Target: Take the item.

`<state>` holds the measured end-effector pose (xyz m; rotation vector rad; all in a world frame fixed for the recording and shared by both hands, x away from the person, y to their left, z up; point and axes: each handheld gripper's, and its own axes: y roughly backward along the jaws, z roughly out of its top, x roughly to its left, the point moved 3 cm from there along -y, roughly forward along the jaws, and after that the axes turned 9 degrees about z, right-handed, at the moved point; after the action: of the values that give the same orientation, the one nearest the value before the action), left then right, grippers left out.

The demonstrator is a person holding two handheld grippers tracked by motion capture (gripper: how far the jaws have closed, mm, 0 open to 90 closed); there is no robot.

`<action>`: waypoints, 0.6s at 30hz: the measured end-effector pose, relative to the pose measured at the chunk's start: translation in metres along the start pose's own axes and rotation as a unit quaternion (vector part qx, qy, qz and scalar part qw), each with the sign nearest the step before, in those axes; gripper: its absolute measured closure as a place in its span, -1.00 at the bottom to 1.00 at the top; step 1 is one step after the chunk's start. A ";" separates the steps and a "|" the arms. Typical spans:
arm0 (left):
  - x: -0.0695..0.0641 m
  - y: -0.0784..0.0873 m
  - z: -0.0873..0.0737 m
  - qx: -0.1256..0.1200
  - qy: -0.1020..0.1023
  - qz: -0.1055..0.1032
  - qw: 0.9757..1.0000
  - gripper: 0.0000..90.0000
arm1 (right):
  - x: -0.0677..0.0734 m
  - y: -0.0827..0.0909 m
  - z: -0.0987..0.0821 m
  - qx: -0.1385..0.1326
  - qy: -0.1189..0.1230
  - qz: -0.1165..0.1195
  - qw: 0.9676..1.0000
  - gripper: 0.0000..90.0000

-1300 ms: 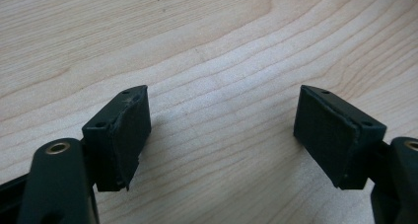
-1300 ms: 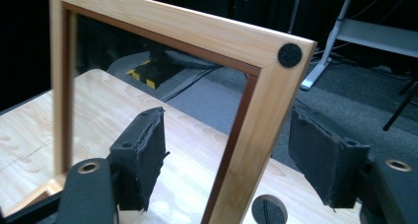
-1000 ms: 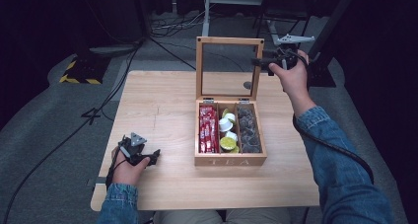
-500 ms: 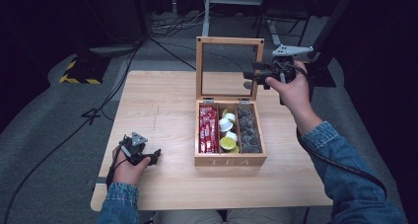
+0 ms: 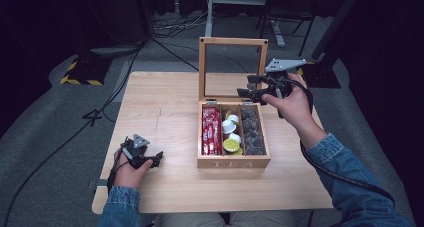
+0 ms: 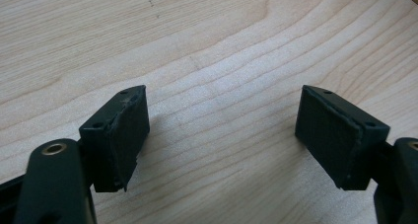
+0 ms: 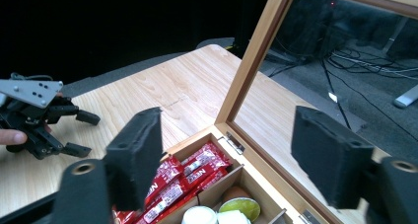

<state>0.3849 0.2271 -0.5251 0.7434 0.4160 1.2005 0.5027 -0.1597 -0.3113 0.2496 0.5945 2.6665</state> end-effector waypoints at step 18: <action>0.000 0.000 0.000 -0.001 -0.001 0.000 1.000 -0.53 | 0.033 -0.048 -0.022 0.067 0.017 0.049 0.996 -0.04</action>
<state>0.3847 0.2269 -0.5252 0.7428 0.4125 1.1991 0.4832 -0.1136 -0.3493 0.2766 0.7918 2.7326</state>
